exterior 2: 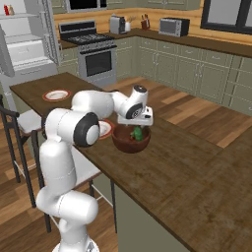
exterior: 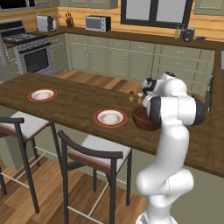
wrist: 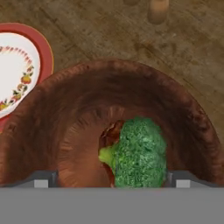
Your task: Pick the chicken drumstick and broccoli from their plates and place them in the bowl. Then put the bowl in the fridge.
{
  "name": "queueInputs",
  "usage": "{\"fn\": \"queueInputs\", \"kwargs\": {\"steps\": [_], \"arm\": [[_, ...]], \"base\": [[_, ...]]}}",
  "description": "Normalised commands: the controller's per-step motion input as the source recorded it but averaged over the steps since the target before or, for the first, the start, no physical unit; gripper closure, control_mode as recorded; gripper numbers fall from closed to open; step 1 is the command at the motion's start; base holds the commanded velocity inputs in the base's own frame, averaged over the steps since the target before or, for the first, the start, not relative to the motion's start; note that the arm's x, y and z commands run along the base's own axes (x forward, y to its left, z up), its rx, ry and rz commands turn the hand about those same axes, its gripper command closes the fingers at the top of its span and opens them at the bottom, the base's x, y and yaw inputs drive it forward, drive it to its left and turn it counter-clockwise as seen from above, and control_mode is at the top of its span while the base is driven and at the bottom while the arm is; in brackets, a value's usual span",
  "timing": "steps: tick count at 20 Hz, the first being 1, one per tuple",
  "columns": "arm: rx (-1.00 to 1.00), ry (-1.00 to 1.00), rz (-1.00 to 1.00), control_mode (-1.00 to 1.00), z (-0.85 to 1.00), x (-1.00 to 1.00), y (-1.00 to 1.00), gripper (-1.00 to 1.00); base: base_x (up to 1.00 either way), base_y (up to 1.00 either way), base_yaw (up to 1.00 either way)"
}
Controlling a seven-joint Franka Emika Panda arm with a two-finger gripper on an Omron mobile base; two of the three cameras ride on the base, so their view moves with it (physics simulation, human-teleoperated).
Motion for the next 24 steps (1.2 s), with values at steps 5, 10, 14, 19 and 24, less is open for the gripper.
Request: {"fn": "queueInputs", "kwargs": {"steps": [5,10,14,19,24], "arm": [[0.00,-0.06,-0.13,-1.00,0.48,-0.63,0.00,-1.00],[0.07,-0.01,-0.29,-1.00,0.46,-0.65,0.00,-1.00],[0.11,0.02,-0.49,-1.00,0.12,-0.36,0.00,-1.00],[0.21,0.04,-0.58,-1.00,0.04,-0.41,-0.01,-1.00],[0.32,0.04,-0.34,-1.00,0.01,-0.37,-0.16,-1.00]], "base": [[0.00,0.00,0.00],[0.00,0.00,0.00],[0.00,0.00,0.00],[0.00,0.00,0.00],[0.00,0.00,0.00]]}}
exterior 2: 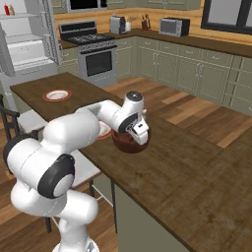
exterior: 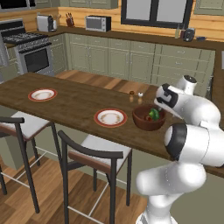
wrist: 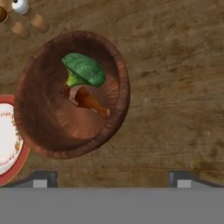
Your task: Pick the chicken drumstick and broccoli from their plates and place them in the bowl. Then put the bowl in the fridge.
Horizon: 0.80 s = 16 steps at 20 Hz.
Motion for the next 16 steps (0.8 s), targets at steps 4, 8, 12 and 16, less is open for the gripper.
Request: {"fn": "queueInputs", "kwargs": {"steps": [4,8,12,16], "arm": [[0.07,0.03,-0.12,-1.00,-0.21,0.09,0.00,-1.00],[-0.03,0.06,-0.05,-1.00,-0.55,0.35,-0.09,-1.00],[0.00,0.00,-0.01,-1.00,-0.47,0.19,-0.05,-1.00],[0.01,0.00,0.00,-1.00,-0.42,0.29,0.00,-1.00]], "base": [[0.00,0.00,0.00],[0.00,0.00,0.00],[0.00,0.00,0.00],[0.00,0.00,0.00]]}}
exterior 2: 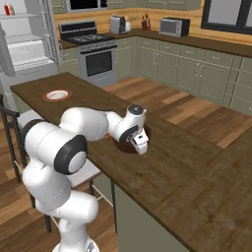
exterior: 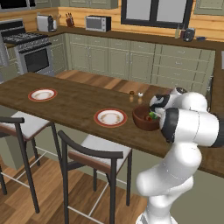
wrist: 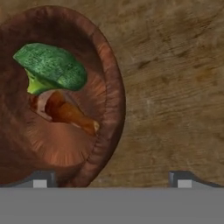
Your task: Pick the chicken drumstick and broccoli from their plates and place them in the bowl. Then put the bowl in the fridge.
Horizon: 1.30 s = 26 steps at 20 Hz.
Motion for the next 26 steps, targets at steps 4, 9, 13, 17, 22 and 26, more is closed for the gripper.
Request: {"fn": "queueInputs", "kwargs": {"steps": [4,9,13,17,22,26], "arm": [[0.00,-0.01,0.00,-1.00,-0.24,0.40,0.00,-1.00],[0.00,0.00,0.00,-1.00,-0.24,0.10,0.00,-1.00],[0.00,0.00,-0.01,-1.00,-0.28,0.10,0.01,1.00],[0.00,0.03,-0.03,-1.00,-0.23,0.19,0.04,1.00],[0.00,0.08,-0.04,-1.00,-0.22,0.20,0.11,1.00],[-0.05,0.19,-0.20,-1.00,-0.07,-0.01,0.56,1.00]], "base": [[0.00,0.00,0.00],[0.00,0.00,0.00],[0.00,0.00,0.00],[0.00,0.00,0.00],[0.00,0.00,0.00],[0.00,0.00,0.00]]}}
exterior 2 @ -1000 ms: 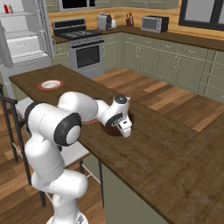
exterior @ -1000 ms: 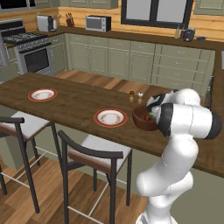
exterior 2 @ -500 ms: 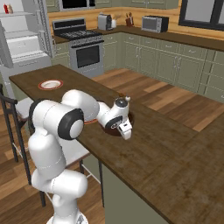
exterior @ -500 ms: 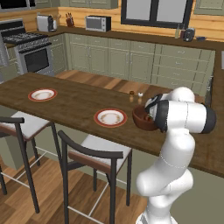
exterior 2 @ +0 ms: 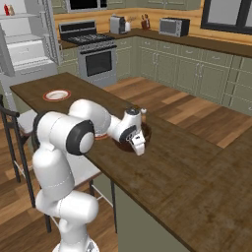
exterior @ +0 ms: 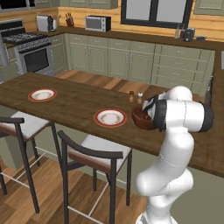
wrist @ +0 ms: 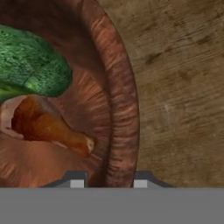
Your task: Pick the chicken drumstick and broccoli from their plates and place them in the bowl. Then put the bowl in the fridge.
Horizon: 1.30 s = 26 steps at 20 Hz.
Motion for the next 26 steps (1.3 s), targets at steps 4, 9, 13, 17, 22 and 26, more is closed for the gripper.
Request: {"fn": "queueInputs", "kwargs": {"steps": [4,9,13,17,22,26], "arm": [[-0.01,-0.05,-0.16,-1.00,0.54,-0.37,0.31,1.00],[0.07,-0.01,-0.04,-1.00,0.51,-0.37,0.05,1.00],[0.12,-0.01,-0.08,-1.00,0.34,-0.36,0.05,1.00],[0.03,-0.10,-0.20,-1.00,0.77,-0.69,0.11,1.00],[0.08,-0.05,-0.17,-1.00,0.89,-0.94,0.04,1.00],[0.04,-0.04,-0.09,-1.00,0.72,-0.98,0.25,1.00]], "base": [[0.00,0.00,0.00],[0.00,0.00,0.00],[0.00,0.00,0.00],[0.00,0.00,0.00],[0.00,0.00,0.00],[0.00,0.00,0.00]]}}
